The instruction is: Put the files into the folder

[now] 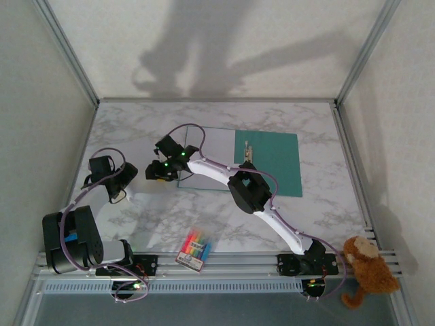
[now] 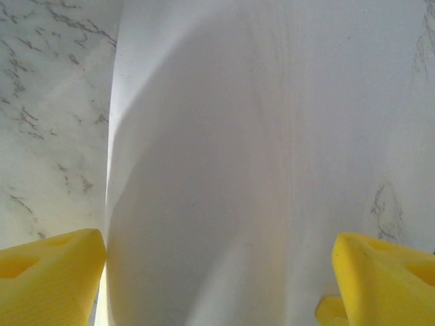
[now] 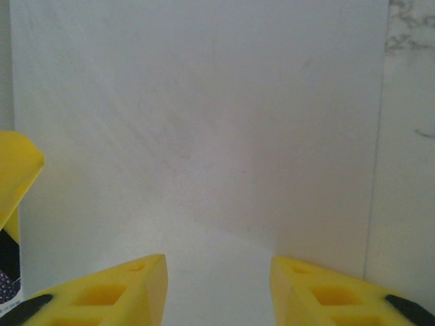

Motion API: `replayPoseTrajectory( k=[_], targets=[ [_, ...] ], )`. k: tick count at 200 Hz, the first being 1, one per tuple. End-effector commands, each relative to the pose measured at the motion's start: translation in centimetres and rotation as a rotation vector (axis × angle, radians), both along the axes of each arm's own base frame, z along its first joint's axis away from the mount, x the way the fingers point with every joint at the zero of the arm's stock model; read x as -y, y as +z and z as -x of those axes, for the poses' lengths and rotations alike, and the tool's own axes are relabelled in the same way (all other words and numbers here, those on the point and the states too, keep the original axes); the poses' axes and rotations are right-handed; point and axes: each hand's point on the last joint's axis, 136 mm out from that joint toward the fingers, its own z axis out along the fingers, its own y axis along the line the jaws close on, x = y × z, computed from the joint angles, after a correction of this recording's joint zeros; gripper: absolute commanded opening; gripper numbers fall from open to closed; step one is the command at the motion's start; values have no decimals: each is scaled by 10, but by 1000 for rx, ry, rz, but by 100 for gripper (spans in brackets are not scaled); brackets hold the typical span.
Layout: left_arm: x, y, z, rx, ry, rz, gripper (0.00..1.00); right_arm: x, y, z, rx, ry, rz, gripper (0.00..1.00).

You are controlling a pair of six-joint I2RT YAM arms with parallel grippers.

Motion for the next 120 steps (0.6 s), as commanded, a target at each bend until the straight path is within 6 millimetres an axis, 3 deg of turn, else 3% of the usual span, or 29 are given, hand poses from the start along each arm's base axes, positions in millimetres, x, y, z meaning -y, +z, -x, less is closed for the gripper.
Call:
replayPoseTrajectory(
  k=[1,69,120],
  targets=[
    [7,-3,4,-3,-9,30,85,-2,-19,16,-39,18,23,44],
    [17,-7,1,10,-27,89,77,-2,-18,17,-47,21,15,44],
    [17,-10,2,-1,-22,101,64,-3,-14,17,-42,24,5,44]
  ],
)
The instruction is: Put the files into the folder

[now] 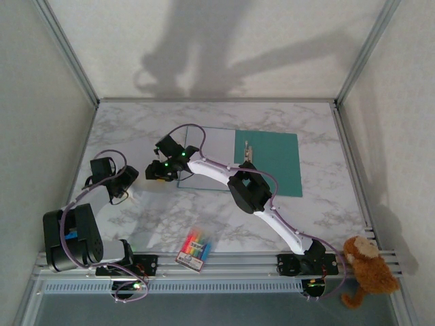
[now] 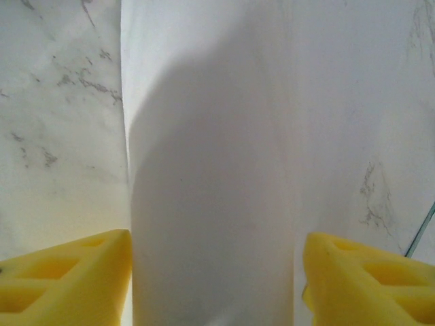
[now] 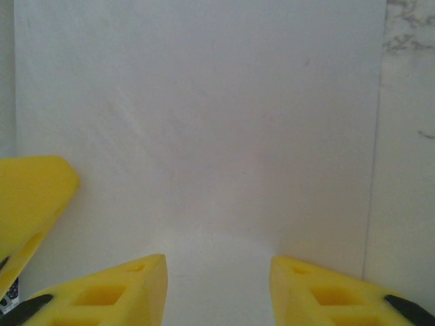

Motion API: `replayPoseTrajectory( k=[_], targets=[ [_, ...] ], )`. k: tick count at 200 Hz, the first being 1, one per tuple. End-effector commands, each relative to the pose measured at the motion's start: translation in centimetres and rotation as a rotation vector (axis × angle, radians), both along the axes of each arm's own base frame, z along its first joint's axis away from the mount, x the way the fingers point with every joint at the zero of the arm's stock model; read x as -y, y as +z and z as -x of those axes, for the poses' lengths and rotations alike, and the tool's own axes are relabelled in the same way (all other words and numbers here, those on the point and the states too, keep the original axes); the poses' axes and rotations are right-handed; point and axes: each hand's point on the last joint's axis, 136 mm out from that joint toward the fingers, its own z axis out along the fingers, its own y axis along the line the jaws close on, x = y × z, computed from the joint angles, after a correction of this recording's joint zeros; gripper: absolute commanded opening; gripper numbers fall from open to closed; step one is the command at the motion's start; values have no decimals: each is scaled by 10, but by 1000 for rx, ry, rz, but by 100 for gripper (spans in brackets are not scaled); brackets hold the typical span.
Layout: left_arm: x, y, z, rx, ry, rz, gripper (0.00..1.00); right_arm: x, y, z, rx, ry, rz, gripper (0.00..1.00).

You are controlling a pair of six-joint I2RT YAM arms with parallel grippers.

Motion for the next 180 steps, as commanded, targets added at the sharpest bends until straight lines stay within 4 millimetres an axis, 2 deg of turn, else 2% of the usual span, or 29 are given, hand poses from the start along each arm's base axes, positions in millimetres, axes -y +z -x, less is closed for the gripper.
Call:
replayPoseTrajectory(
  k=[1,50,114,154,180],
  targets=[
    [4,-3,1,-1,-4,21,64,-2,-13,16,-35,22,14,44],
    [7,0,0,-5,-9,39,58,-4,1,16,-24,36,-9,44],
    [9,4,0,2,-5,66,48,-1,45,7,7,43,-75,46],
    [11,9,-2,18,-4,77,45,16,88,-5,27,36,-140,48],
    [14,14,-4,41,-11,102,44,35,127,-15,47,18,-208,51]
  ],
)
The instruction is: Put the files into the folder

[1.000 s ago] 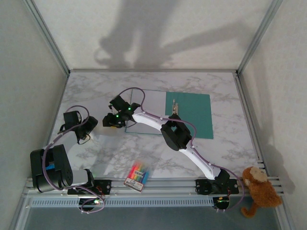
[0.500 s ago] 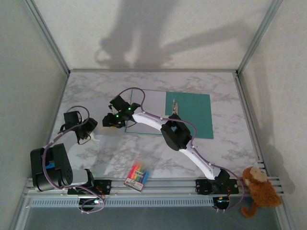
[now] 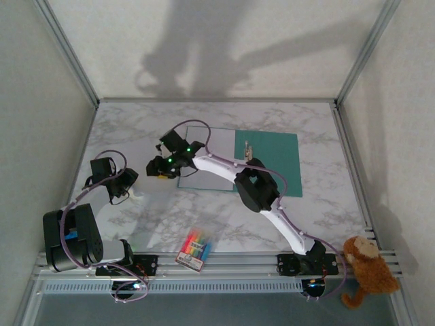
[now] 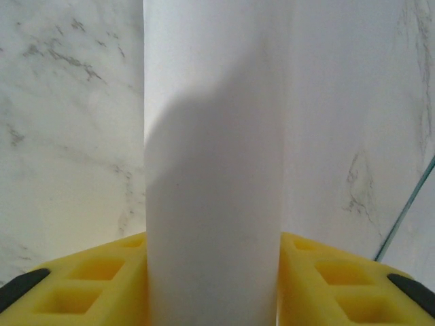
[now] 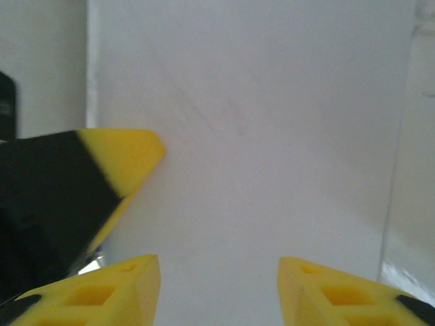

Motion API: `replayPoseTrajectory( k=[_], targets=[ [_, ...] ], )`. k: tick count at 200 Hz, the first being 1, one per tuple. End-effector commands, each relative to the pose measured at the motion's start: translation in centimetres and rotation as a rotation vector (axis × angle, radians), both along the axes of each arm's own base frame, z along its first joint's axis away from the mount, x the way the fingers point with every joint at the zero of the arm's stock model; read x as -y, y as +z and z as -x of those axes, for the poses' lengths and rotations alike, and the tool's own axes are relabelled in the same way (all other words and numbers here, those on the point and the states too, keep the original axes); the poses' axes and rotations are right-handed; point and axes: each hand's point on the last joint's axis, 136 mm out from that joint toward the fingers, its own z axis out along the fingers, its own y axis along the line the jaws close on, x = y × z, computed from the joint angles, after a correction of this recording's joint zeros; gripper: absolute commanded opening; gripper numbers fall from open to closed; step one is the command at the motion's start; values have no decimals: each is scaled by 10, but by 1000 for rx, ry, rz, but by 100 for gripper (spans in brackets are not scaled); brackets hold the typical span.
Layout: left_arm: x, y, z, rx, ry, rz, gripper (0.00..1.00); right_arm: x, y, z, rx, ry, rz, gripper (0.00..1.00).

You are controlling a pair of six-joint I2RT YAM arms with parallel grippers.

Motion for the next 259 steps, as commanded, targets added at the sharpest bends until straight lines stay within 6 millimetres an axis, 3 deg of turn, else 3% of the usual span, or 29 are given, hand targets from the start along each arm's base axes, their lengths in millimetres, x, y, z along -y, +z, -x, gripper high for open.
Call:
replayPoseTrajectory(
  k=[1,31,60,75,131,160,201,259],
  targets=[
    [6,13,-4,36,-6,39,44,16,77,-15,63,-8,-140,51],
    [11,20,-8,65,-18,69,43,46,111,-27,32,-56,-264,56],
    [16,28,-10,90,-35,98,42,78,131,-37,-24,-123,-389,59],
    [21,32,-12,105,-51,119,41,102,136,-49,-57,-177,-435,59],
    [36,61,-18,181,-97,181,41,162,135,-55,-179,-310,-530,62],
    [49,82,-25,224,-136,213,41,176,130,-48,-224,-341,-545,64],
    [78,117,-37,290,-207,239,41,191,128,-40,-258,-369,-595,74],
    [121,172,-50,390,-296,268,40,207,120,-35,-313,-414,-664,77]
  ],
)
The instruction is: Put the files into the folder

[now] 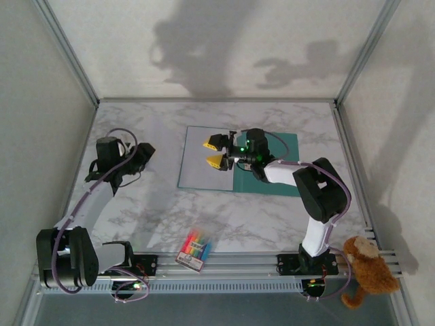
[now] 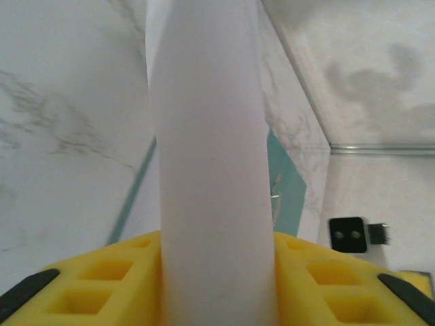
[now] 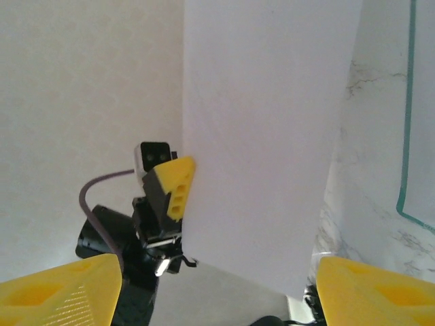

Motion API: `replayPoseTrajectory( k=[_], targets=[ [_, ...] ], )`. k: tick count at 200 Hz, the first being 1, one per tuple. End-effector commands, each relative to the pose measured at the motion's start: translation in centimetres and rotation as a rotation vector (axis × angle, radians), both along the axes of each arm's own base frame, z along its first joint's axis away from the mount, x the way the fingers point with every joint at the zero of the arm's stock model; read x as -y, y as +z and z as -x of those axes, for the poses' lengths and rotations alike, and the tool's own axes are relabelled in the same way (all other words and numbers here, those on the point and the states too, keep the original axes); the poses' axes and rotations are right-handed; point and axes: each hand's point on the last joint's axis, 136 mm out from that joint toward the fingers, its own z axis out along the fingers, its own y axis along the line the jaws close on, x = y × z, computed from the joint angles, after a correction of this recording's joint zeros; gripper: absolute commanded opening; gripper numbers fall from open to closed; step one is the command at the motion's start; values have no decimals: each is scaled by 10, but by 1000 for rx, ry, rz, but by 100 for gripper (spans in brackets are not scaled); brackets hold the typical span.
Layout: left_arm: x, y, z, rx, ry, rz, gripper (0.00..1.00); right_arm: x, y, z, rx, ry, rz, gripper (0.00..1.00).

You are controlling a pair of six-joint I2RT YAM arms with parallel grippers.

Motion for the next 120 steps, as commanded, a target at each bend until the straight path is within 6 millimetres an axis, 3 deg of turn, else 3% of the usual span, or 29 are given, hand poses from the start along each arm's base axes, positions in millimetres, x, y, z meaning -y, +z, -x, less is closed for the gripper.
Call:
replayPoseTrajectory(
  k=[1,62,120],
  targets=[
    [16,39,-7,84,-26,29,40,5,27,2,49,-9,-90,77],
    [48,73,-11,144,-74,68,38,15,24,7,47,-35,-98,78],
    [83,118,-5,228,-102,144,36,22,40,7,109,-69,-139,80]
  ],
)
